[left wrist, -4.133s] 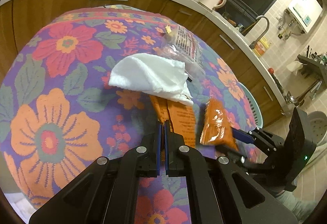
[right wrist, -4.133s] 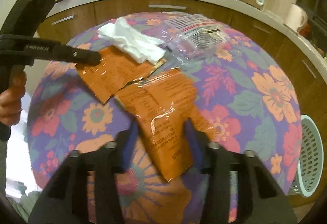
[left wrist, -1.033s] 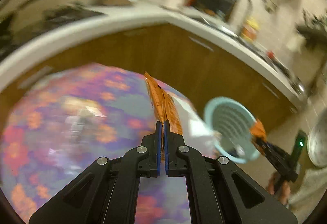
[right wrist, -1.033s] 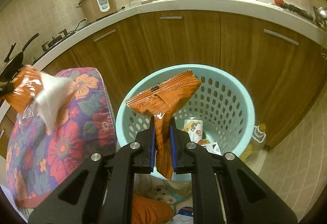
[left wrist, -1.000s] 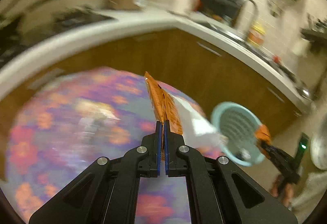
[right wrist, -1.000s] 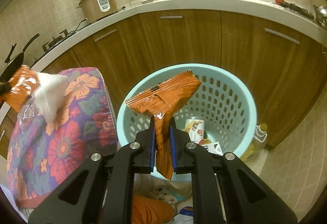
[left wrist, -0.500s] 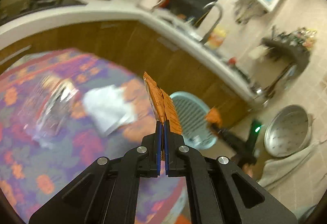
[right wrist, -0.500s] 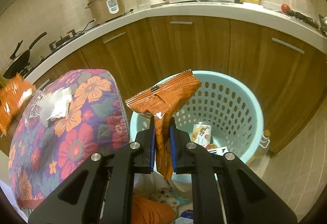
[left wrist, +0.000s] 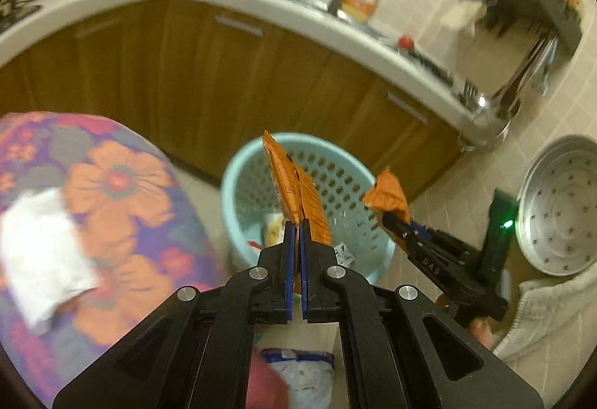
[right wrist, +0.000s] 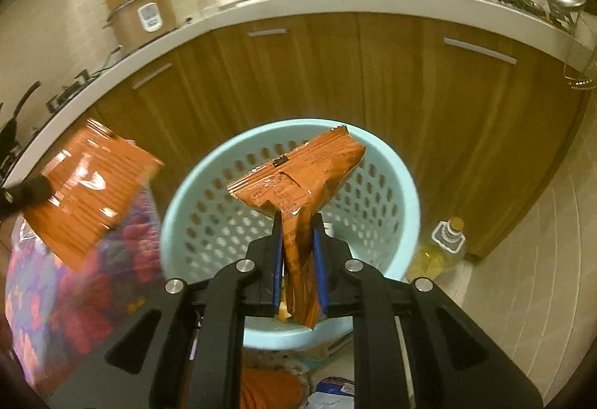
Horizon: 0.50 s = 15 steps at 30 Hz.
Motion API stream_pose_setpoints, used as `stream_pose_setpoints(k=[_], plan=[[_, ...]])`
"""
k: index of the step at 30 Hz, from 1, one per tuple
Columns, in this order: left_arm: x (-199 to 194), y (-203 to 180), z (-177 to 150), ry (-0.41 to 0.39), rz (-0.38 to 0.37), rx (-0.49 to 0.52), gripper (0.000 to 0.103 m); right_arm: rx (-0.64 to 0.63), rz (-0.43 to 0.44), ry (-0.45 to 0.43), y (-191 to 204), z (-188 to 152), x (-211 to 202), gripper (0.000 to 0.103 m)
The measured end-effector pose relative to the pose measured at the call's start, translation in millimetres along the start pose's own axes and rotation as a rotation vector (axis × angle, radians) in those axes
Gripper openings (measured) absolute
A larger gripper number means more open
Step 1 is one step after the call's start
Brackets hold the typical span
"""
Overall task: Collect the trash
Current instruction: 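Open both tools to drop the orange wrappers into the basket, then move both open tools back over the table toward the bag and tissue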
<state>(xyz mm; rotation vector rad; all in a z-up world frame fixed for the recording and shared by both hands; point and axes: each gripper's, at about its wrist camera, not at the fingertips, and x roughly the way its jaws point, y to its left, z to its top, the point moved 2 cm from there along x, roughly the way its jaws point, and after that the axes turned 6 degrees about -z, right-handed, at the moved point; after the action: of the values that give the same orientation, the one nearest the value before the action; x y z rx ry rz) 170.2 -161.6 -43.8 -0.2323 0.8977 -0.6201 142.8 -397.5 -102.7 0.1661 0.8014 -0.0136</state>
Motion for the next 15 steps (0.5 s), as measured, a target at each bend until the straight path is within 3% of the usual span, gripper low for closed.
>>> stream_pose_setpoints(k=[3, 4, 9, 11, 12, 13, 15], plan=[[27, -3, -1, 0.034, -0.009, 0.009, 0.001, 0.000, -0.002, 0.005, -5, 0, 6, 0.035], [35, -4, 0, 0.041, -0.008, 0.015, 0.001, -0.004, -0.008, -0.006, -6, -1, 5, 0.046], [62, -5, 5, 0.054, 0.000, 0.021, 0.002, 0.011, -0.015, 0.000, -14, -4, 7, 0.047], [67, -5, 4, 0.051, 0.021, 0.028, 0.012, 0.012, -0.022, -0.004, -16, -4, 6, 0.047], [67, -5, 3, 0.051, 0.031, 0.032, 0.030, 0.014, -0.022, -0.006, -13, -5, 4, 0.047], [64, -6, 2, 0.042, 0.047, 0.041, 0.037, 0.019, -0.017, -0.010, -13, -5, 1, 0.047], [58, -10, -1, 0.022, 0.082, 0.073, 0.037, 0.020, -0.014, -0.017, -13, -4, -2, 0.047]])
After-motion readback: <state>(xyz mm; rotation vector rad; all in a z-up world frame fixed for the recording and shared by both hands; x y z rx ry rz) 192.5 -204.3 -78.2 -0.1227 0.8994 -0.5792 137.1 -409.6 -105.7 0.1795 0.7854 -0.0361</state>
